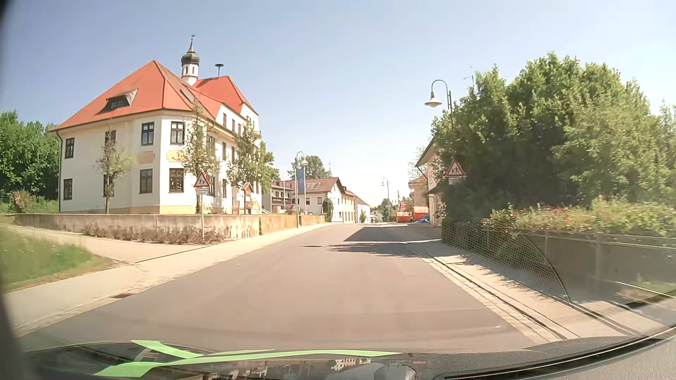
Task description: Follow the waypoints while adhering to traffic rules and regulations
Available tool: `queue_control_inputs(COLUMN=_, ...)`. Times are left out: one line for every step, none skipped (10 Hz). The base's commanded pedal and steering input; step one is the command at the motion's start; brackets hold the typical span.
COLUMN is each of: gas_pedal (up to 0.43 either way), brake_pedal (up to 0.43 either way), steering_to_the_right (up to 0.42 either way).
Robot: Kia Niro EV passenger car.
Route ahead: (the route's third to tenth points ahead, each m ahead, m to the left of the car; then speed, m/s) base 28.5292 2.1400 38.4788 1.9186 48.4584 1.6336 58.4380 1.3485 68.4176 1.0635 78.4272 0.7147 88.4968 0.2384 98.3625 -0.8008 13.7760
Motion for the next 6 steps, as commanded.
queue_control_inputs(gas_pedal=0.157, brake_pedal=0.0, steering_to_the_right=0.003)
queue_control_inputs(gas_pedal=0.157, brake_pedal=0.0, steering_to_the_right=0.003)
queue_control_inputs(gas_pedal=0.15, brake_pedal=0.0, steering_to_the_right=0.003)
queue_control_inputs(gas_pedal=0.13, brake_pedal=0.0, steering_to_the_right=0.003)
queue_control_inputs(gas_pedal=0.13, brake_pedal=0.0, steering_to_the_right=0.002)
queue_control_inputs(gas_pedal=0.13, brake_pedal=0.0, steering_to_the_right=0.002)
